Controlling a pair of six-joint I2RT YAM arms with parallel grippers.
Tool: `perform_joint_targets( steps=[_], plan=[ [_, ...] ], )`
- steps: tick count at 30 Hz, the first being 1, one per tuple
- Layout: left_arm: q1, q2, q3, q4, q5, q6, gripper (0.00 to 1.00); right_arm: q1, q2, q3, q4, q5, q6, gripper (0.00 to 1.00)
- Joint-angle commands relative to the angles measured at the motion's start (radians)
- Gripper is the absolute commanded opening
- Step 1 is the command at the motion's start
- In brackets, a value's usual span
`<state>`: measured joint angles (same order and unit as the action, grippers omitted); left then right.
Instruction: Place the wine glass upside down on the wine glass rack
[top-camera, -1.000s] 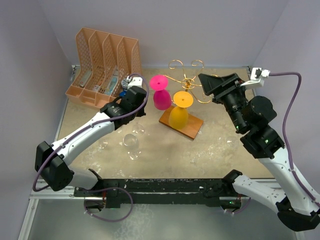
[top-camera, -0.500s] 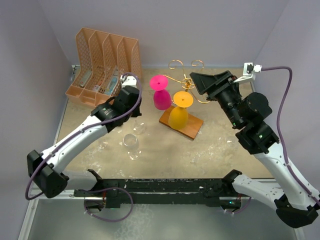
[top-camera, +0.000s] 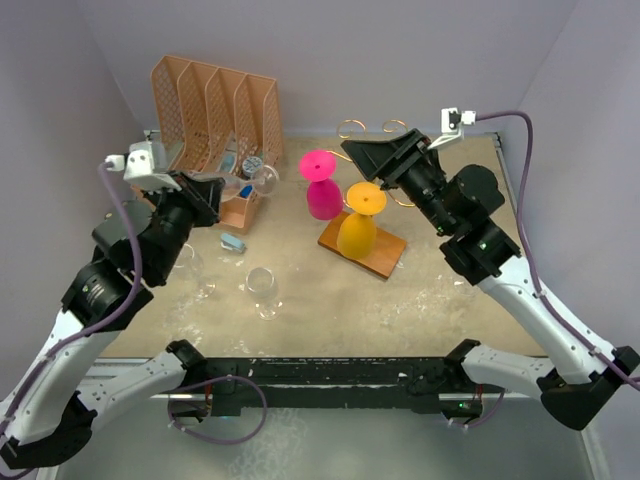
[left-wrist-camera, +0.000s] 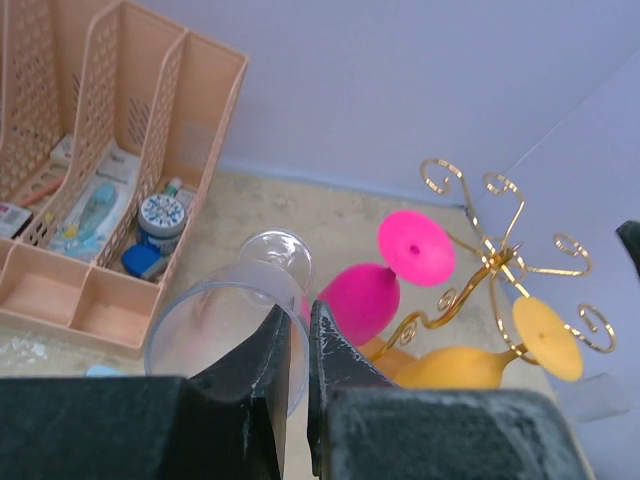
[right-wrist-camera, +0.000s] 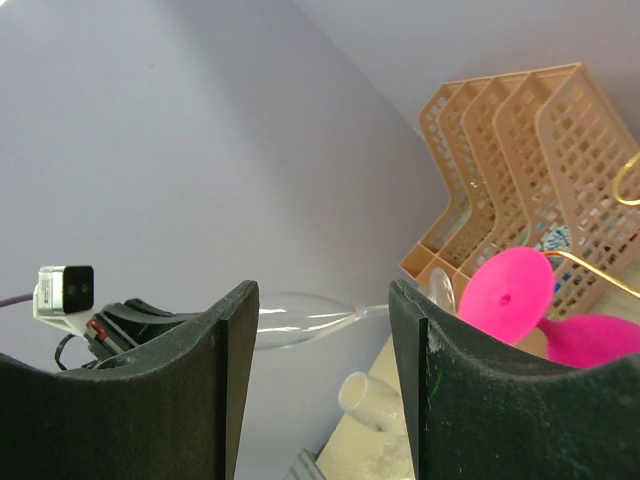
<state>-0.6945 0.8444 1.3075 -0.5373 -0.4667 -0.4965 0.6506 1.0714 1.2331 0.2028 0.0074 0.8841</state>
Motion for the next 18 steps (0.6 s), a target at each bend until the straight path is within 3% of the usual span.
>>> perform_joint_targets(
  steps=[1, 4, 11, 18],
  plan=[
    [0.004, -0.056, 0.01, 0.167, -0.036, 0.054, 0.0, 0.041, 0.012, 0.088, 0.137, -0.012, 0.015, 0.57],
    [0.004, -0.107, -0.021, 0.261, -0.022, 0.062, 0.0, 0.094, 0.05, 0.116, 0.159, 0.039, 0.026, 0.57],
    [0.005, -0.218, -0.102, 0.438, -0.01, 0.085, 0.0, 0.335, 0.156, 0.153, 0.217, 0.354, 0.119, 0.54],
    [0.004, -0.288, -0.149, 0.558, 0.052, 0.082, 0.0, 0.398, 0.303, 0.294, 0.187, 0.445, 0.296, 0.56]
  ],
)
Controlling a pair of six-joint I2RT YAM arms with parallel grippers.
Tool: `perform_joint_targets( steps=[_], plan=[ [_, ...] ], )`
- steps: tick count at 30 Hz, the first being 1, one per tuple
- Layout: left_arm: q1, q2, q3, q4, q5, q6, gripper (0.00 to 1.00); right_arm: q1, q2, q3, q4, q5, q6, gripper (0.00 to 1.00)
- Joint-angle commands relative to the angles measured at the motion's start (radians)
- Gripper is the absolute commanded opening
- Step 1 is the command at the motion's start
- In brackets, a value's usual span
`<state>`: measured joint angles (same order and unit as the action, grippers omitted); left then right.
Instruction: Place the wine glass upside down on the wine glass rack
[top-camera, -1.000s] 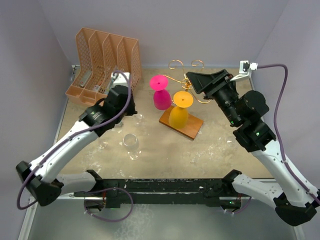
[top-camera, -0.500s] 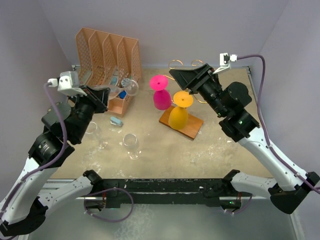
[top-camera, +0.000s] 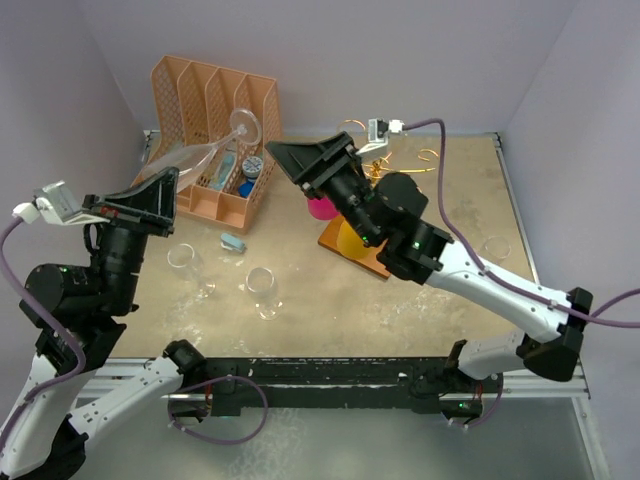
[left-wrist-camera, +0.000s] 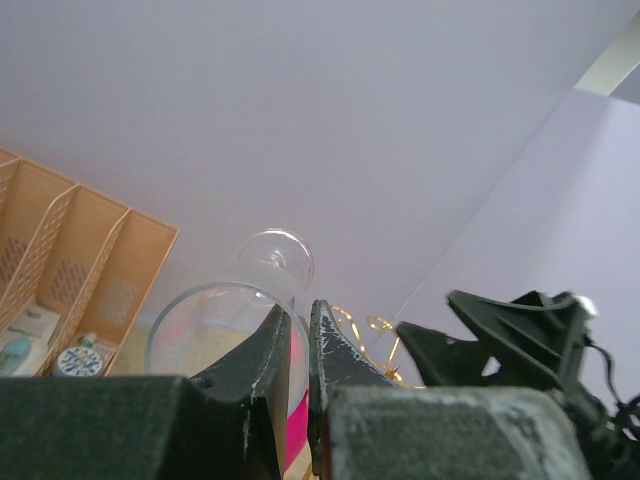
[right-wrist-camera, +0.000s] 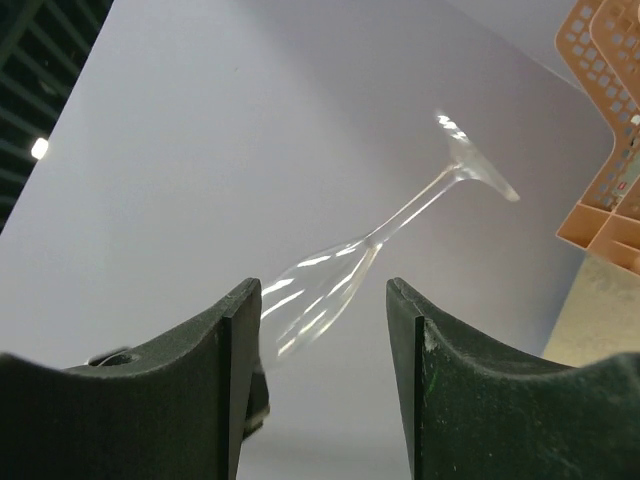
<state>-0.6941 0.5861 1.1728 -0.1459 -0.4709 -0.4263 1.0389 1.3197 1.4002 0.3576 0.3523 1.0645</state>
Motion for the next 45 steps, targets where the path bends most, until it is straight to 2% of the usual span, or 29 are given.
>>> perform_joint_targets(
  steps=[1, 6, 12, 17, 33, 37, 42, 45],
  plan=[
    [0.004, -0.036, -0.018, 0.179, 0.062, 0.005, 0.0, 0.01, 0.084, 0.163, 0.013, 0.101, 0.128, 0.57],
    [0.003, -0.052, -0.025, 0.224, 0.11, -0.022, 0.0, 0.01, 0.187, 0.284, -0.02, 0.105, 0.192, 0.57],
    [0.002, -0.06, -0.045, 0.276, 0.144, -0.044, 0.0, 0.01, 0.28, 0.39, -0.044, 0.06, 0.27, 0.5],
    [0.003, -0.06, -0.055, 0.297, 0.167, -0.055, 0.0, 0.01, 0.328, 0.447, -0.081, 0.028, 0.295, 0.49],
    [0.002, -0.073, -0.056, 0.274, 0.186, -0.075, 0.0, -0.025, 0.331, 0.425, -0.036, 0.039, 0.356, 0.33],
    [0.003, -0.081, -0.053, 0.264, 0.189, -0.083, 0.0, -0.038, 0.319, 0.391, 0.001, 0.023, 0.385, 0.25],
    [0.003, -0.084, -0.052, 0.235, 0.19, -0.093, 0.0, -0.048, 0.309, 0.375, 0.035, 0.008, 0.376, 0.02],
    [0.003, -0.087, -0.045, 0.183, 0.157, -0.101, 0.13, -0.051, 0.291, 0.354, 0.062, 0.017, 0.352, 0.0]
  ],
)
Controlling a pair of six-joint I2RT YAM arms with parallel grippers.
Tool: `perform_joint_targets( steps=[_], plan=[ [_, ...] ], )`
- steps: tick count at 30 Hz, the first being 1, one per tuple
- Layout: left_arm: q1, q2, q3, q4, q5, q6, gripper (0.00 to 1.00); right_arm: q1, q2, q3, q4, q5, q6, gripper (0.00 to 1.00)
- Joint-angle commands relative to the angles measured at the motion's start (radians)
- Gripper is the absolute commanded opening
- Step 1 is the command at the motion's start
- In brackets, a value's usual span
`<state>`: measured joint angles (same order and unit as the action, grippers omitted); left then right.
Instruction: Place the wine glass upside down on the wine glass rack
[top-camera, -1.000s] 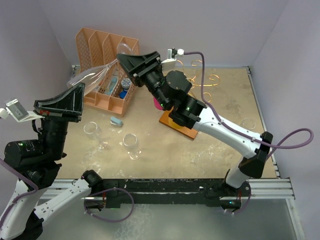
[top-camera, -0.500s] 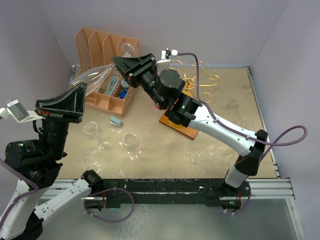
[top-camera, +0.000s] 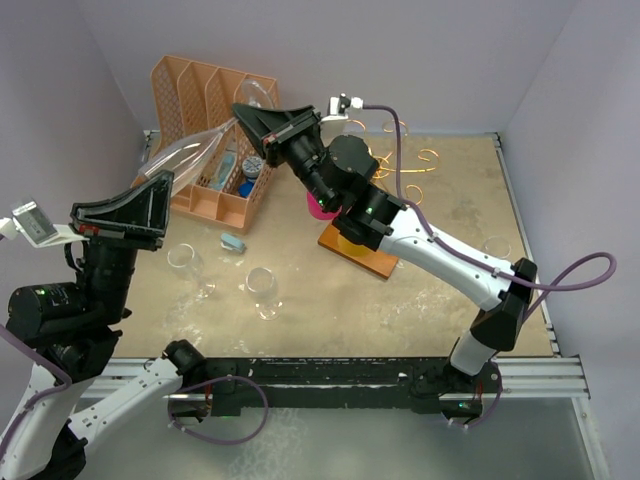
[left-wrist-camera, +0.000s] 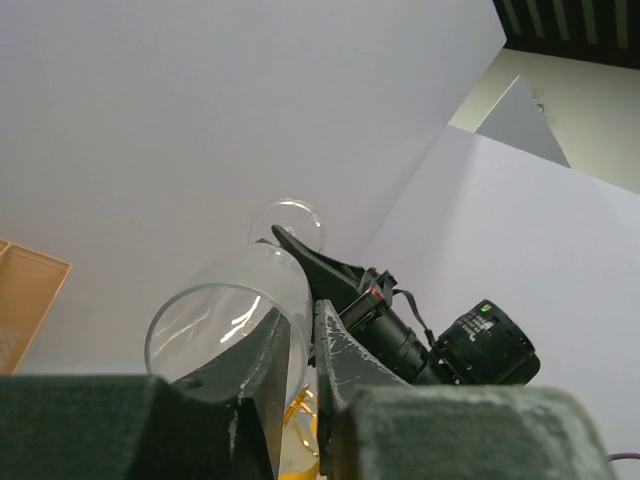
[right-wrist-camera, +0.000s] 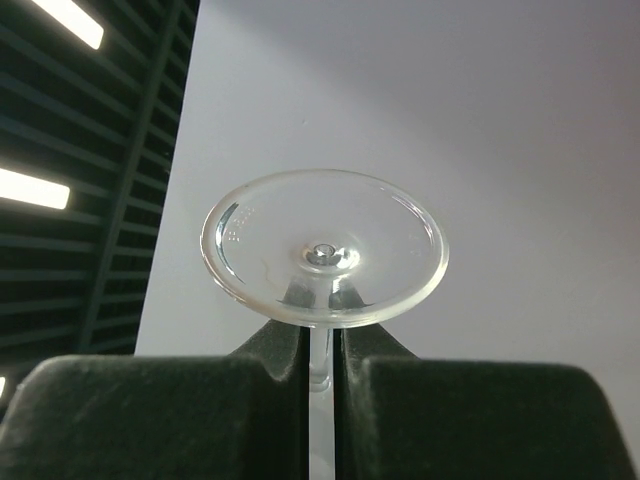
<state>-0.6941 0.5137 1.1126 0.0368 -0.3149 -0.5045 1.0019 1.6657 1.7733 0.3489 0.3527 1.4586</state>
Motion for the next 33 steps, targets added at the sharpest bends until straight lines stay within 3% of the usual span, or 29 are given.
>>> perform_joint_targets(
  steps=[1, 4, 7, 16, 22, 33],
  plan=[
    [0.002, -0.017, 0.015, -0.021, -0.007, -0.025, 0.21, -0.015, -0.062, -0.026, 0.081, 0.024, -0.057, 0.0],
    [0.002, -0.02, 0.019, -0.105, -0.016, 0.01, 0.41, -0.023, -0.094, -0.044, 0.111, 0.061, -0.146, 0.0],
    [0.003, -0.006, 0.041, -0.241, -0.041, 0.037, 0.52, -0.027, -0.123, -0.057, 0.164, 0.116, -0.311, 0.0],
    [0.002, 0.026, 0.128, -0.482, -0.076, 0.094, 0.57, -0.031, -0.164, -0.085, 0.249, 0.063, -0.751, 0.0],
    [0.003, 0.008, 0.161, -0.435, -0.113, 0.167, 0.59, -0.031, -0.236, -0.182, 0.305, -0.028, -0.949, 0.0],
    [0.002, 0.252, 0.259, -0.353, 0.3, 0.102, 0.65, -0.029, -0.303, -0.285, 0.3, -0.344, -1.123, 0.0]
  ],
)
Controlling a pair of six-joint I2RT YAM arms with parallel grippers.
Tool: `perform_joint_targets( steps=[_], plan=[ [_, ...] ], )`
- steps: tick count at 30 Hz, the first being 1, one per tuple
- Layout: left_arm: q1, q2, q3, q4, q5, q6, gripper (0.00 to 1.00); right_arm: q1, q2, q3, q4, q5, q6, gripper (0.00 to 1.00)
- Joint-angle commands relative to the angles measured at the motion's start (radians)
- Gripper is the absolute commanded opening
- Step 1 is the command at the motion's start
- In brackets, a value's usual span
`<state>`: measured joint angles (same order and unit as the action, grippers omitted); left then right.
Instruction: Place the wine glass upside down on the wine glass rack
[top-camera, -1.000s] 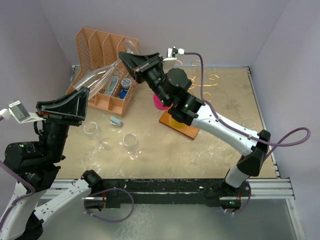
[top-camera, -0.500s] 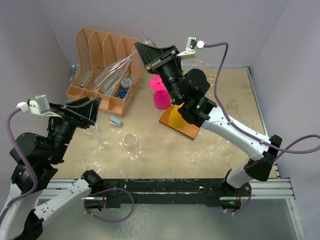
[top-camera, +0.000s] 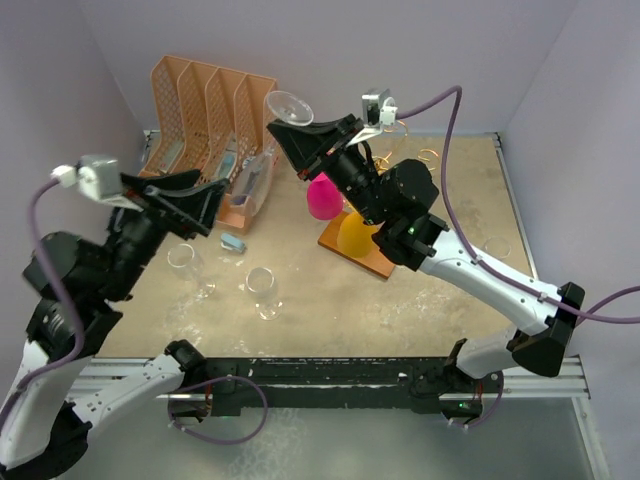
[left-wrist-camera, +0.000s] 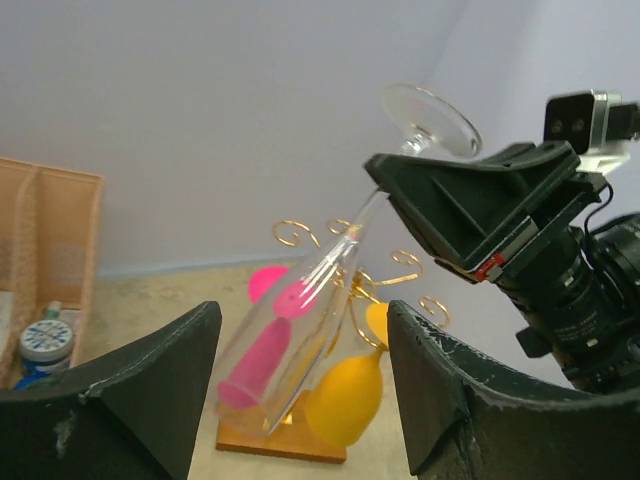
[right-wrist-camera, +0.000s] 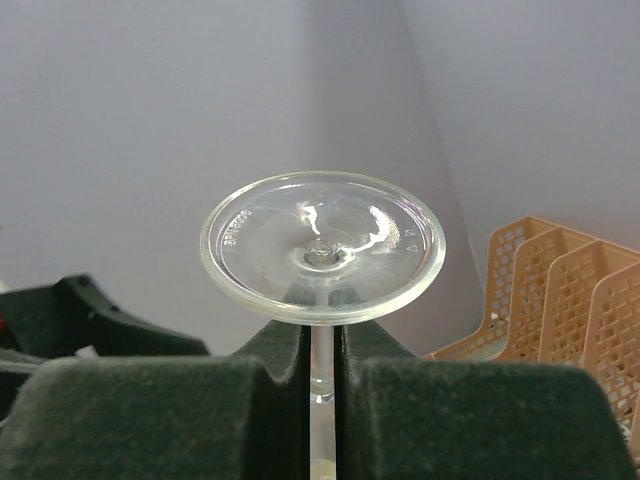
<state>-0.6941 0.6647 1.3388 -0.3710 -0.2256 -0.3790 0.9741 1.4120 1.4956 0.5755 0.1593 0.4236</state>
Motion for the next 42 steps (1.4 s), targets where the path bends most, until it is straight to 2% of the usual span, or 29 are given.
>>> perform_joint_targets(
  steps=[1, 7, 15, 20, 28, 32, 39, 42],
  plan=[
    [0.002, 0.125, 0.048, 0.057, 0.233, -0.028, 0.65, -0.002, -0.056, -0.015, 0.07, -0.176, -0.093, 0.0],
    [0.002, 0.207, 0.076, 0.053, 0.321, 0.021, 0.61, -0.002, -0.115, -0.076, 0.048, -0.284, -0.098, 0.0],
    [0.003, 0.236, 0.063, 0.083, 0.428, 0.035, 0.37, -0.002, -0.18, -0.113, -0.014, -0.397, -0.099, 0.0],
    [0.003, 0.236, 0.048, 0.118, 0.525, 0.035, 0.37, -0.002, -0.196, -0.126, -0.046, -0.417, -0.104, 0.0],
    [0.002, 0.24, 0.045, 0.127, 0.567, 0.037, 0.36, -0.002, -0.183, -0.111, -0.061, -0.461, -0.101, 0.0],
    [0.002, 0.243, 0.04, 0.13, 0.598, 0.034, 0.27, -0.002, -0.181, -0.115, -0.056, -0.475, -0.094, 0.0],
    [0.003, 0.238, 0.018, 0.132, 0.594, 0.04, 0.0, -0.002, -0.195, -0.126, -0.029, -0.501, -0.071, 0.0],
    [0.003, 0.232, 0.008, 0.14, 0.566, 0.042, 0.0, -0.002, -0.202, -0.131, -0.03, -0.492, -0.053, 0.0]
  ],
)
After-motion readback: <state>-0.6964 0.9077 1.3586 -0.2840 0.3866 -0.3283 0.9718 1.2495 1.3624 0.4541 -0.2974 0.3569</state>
